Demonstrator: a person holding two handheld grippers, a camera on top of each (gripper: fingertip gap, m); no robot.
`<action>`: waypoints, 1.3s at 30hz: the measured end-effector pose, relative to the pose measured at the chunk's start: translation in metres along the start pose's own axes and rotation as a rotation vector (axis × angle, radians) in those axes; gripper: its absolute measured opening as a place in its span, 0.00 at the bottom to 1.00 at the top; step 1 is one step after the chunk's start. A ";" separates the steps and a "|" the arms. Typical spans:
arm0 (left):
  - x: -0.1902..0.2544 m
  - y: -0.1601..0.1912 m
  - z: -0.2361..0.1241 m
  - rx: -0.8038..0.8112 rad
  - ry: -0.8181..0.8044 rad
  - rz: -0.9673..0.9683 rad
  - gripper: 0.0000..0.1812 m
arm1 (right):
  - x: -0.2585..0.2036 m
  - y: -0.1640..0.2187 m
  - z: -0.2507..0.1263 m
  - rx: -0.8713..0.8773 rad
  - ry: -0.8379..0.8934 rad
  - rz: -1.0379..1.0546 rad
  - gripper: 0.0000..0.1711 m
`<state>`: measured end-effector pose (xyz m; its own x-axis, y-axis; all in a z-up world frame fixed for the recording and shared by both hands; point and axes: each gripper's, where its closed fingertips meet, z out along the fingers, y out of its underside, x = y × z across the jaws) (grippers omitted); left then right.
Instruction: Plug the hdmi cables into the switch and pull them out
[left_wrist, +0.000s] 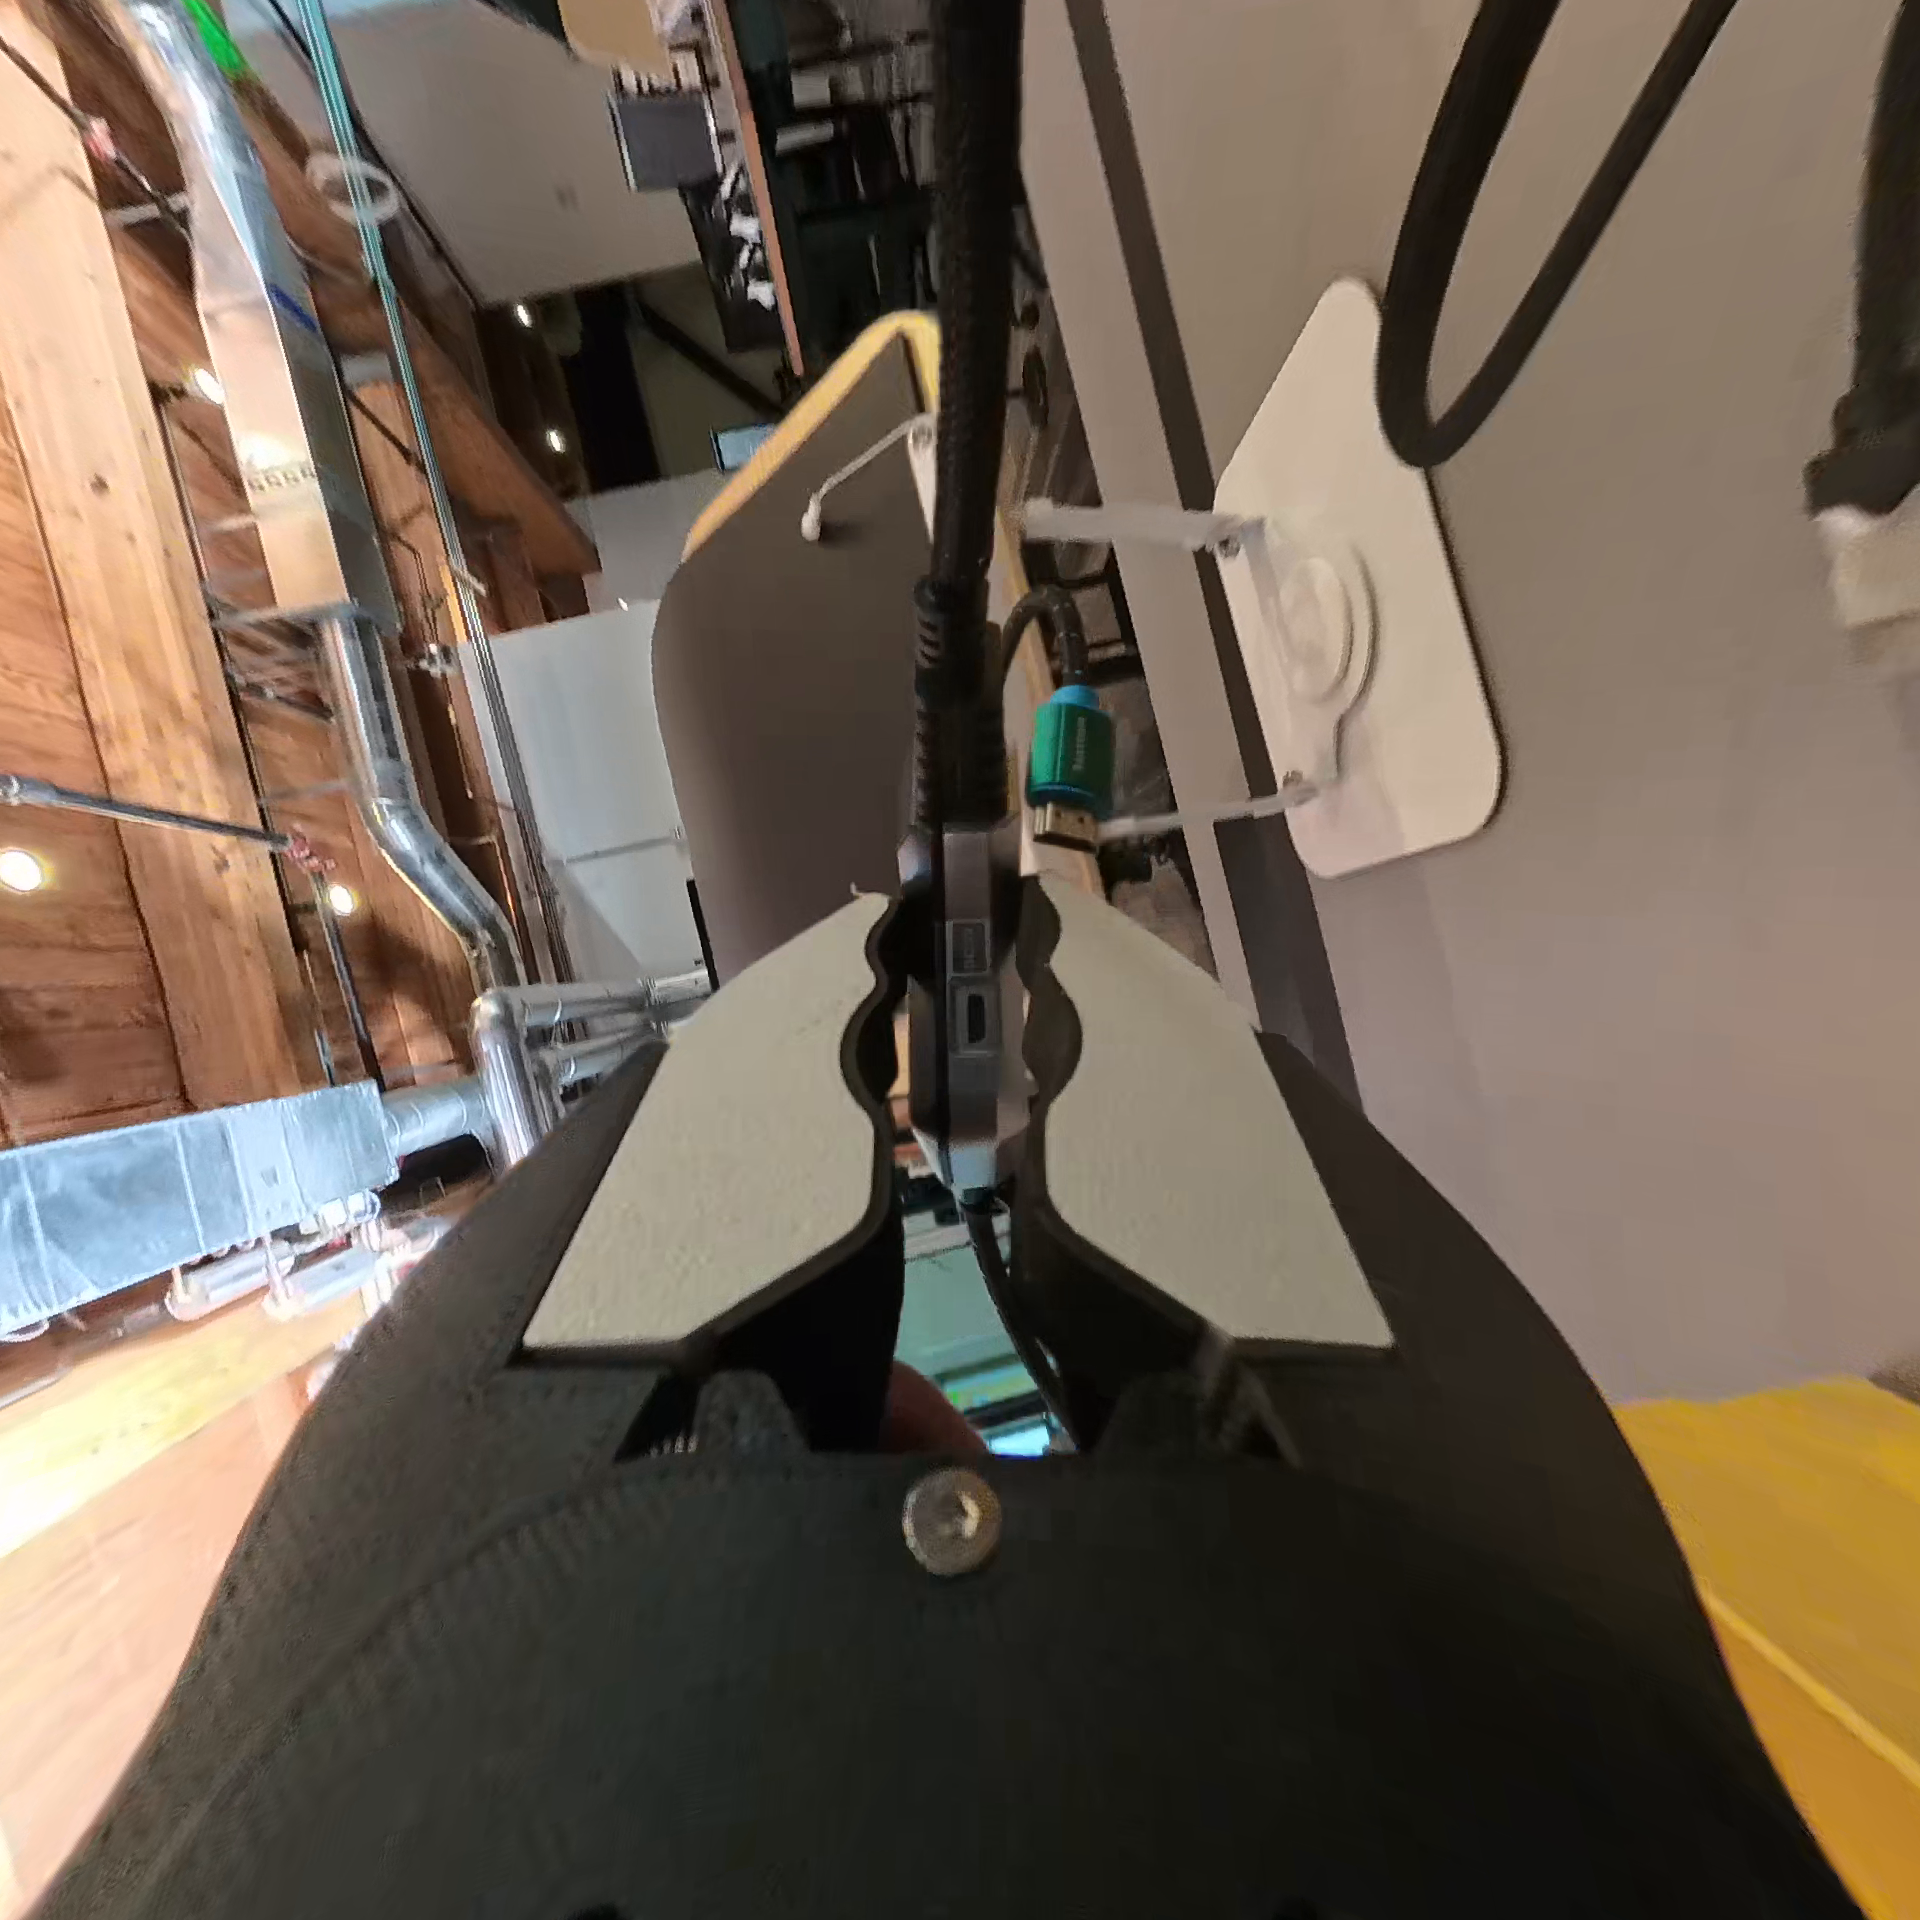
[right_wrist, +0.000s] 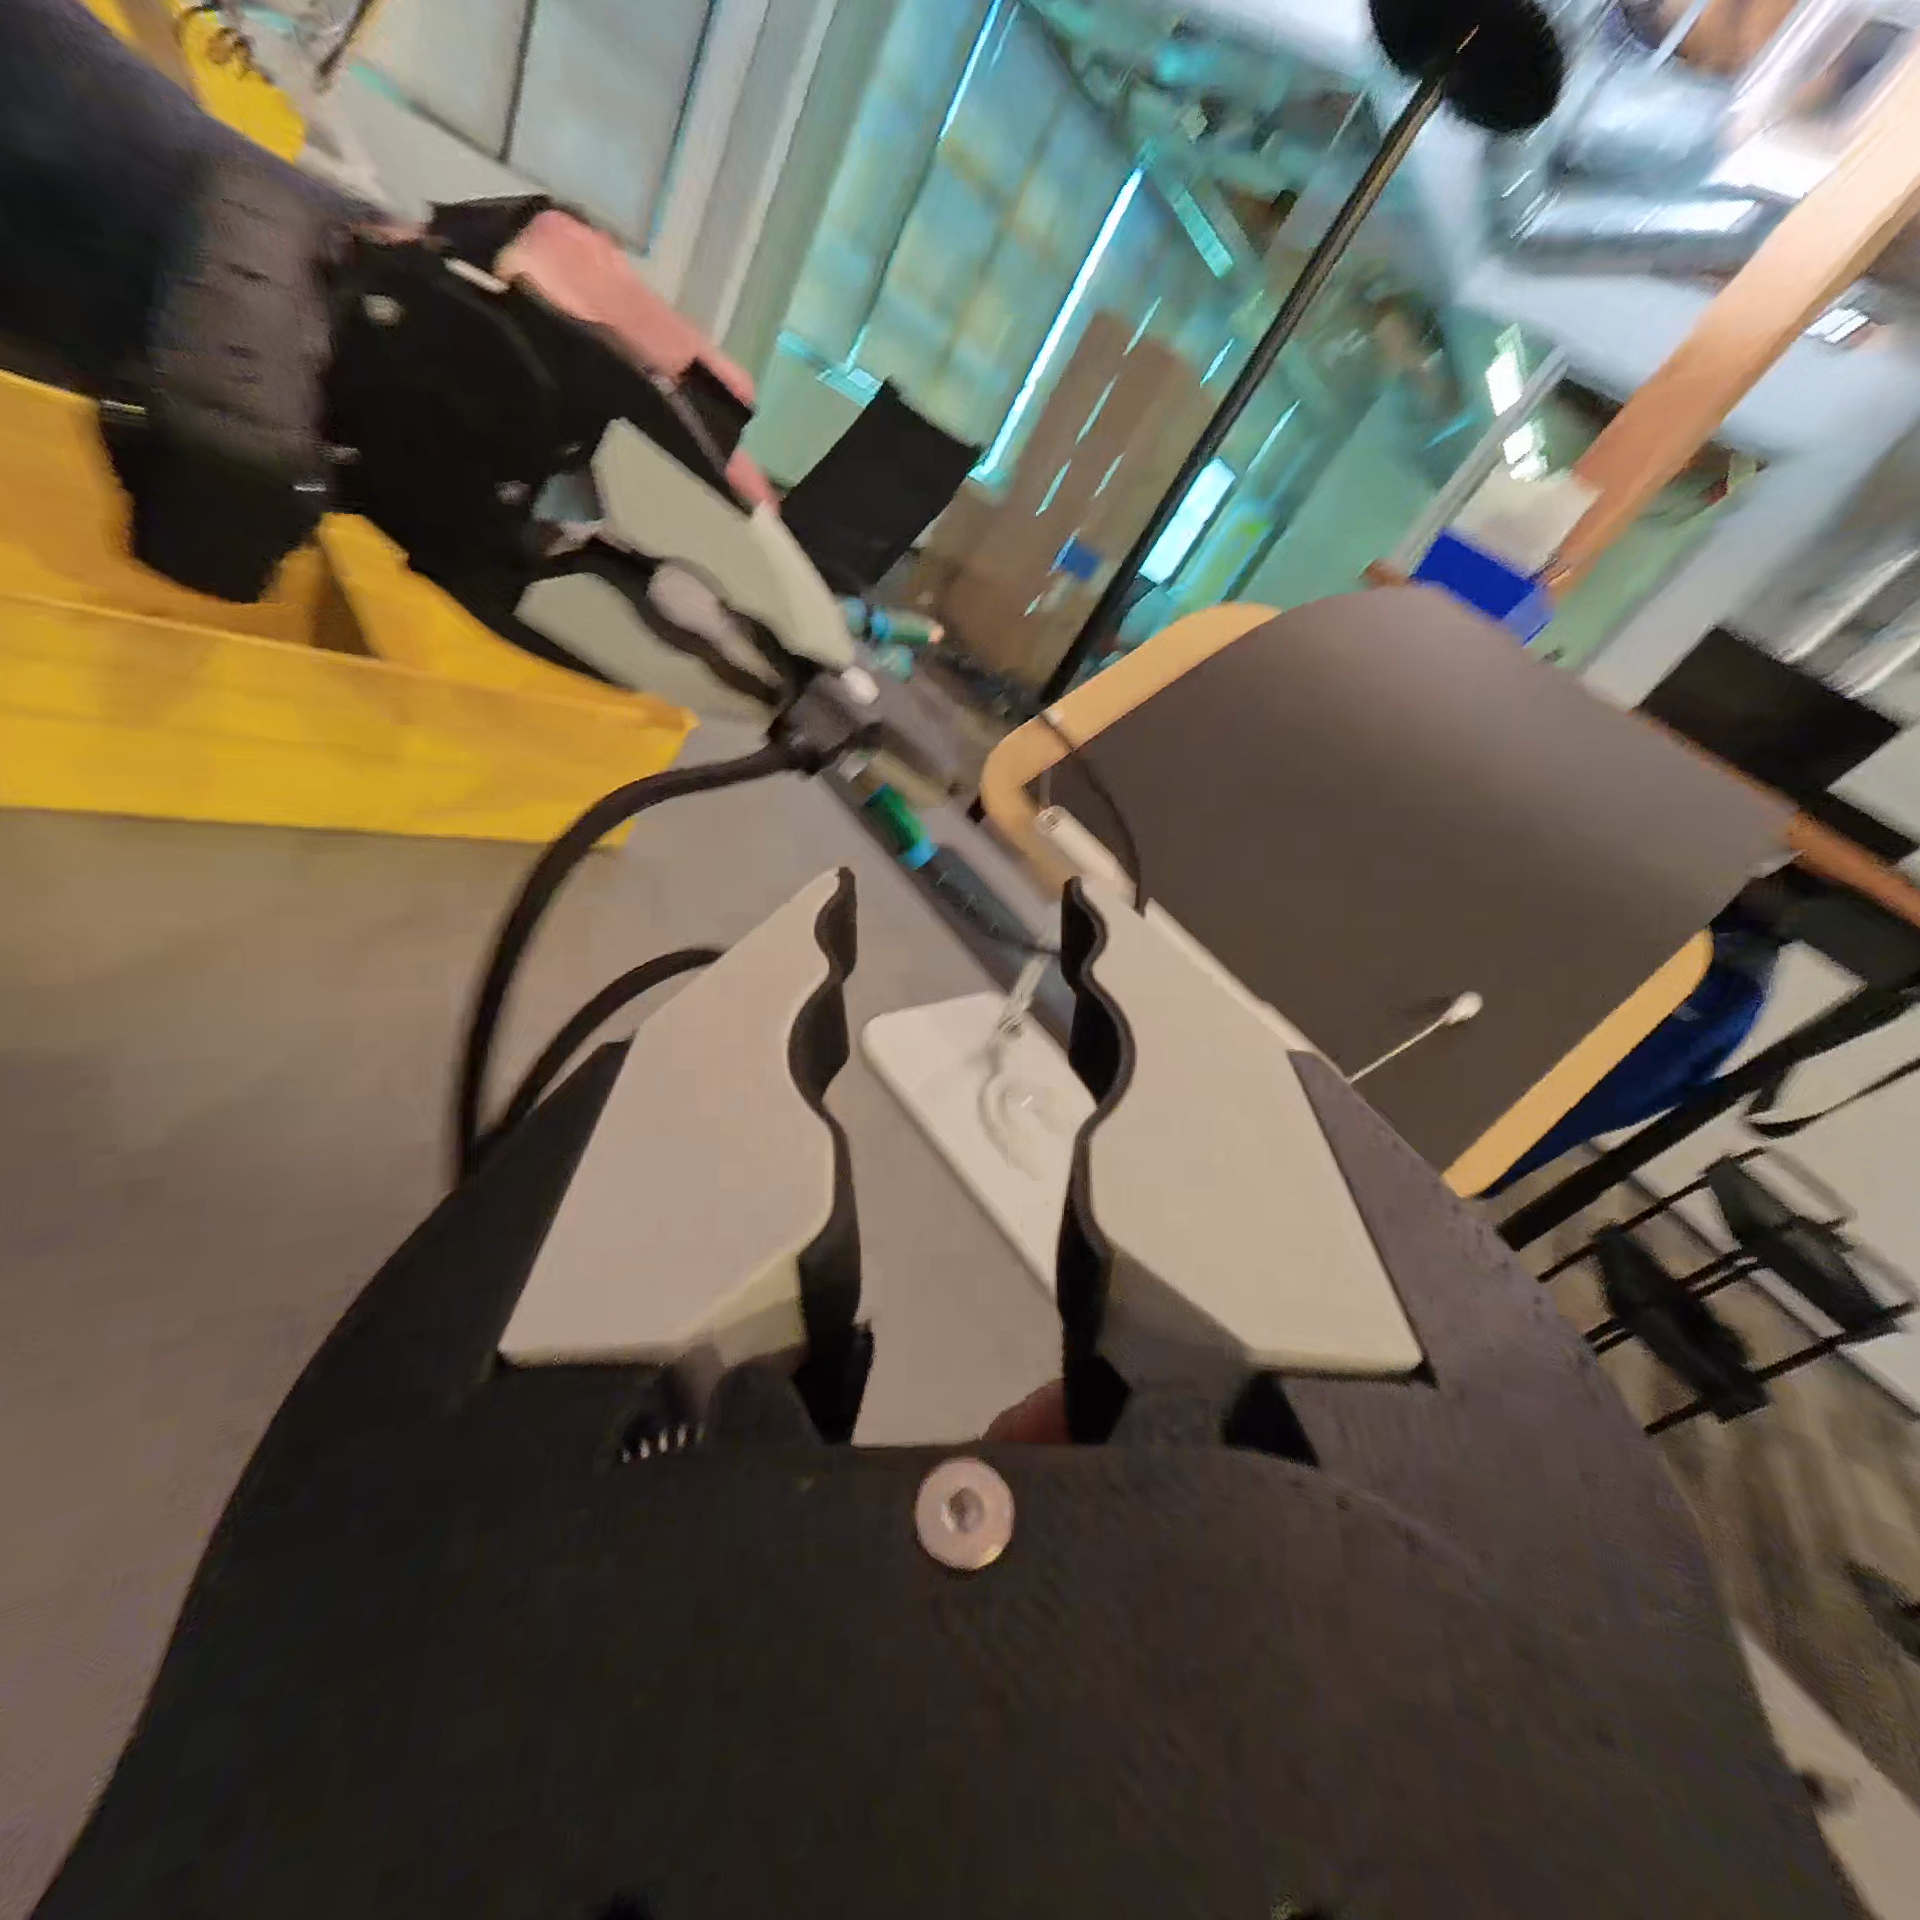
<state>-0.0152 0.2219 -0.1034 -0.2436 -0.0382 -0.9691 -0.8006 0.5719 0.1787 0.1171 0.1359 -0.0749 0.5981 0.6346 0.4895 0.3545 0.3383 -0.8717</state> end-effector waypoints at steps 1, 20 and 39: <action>0.002 -0.005 0.002 0.016 0.004 -0.007 0.11 | 0.004 0.002 0.014 0.026 0.037 -0.026 0.21; 0.031 -0.066 0.009 0.246 0.115 -0.134 0.11 | -0.028 0.085 0.118 -0.015 -0.003 -0.396 0.14; -0.025 -0.084 -0.022 0.100 0.350 -0.677 0.18 | -0.025 0.134 0.125 -0.330 0.038 -0.419 0.10</action>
<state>0.0463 0.1570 -0.0908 0.1099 -0.6538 -0.7486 -0.7876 0.4022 -0.4668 0.0597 0.2520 -0.2074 0.3799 0.4645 0.8000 0.7724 0.3166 -0.5506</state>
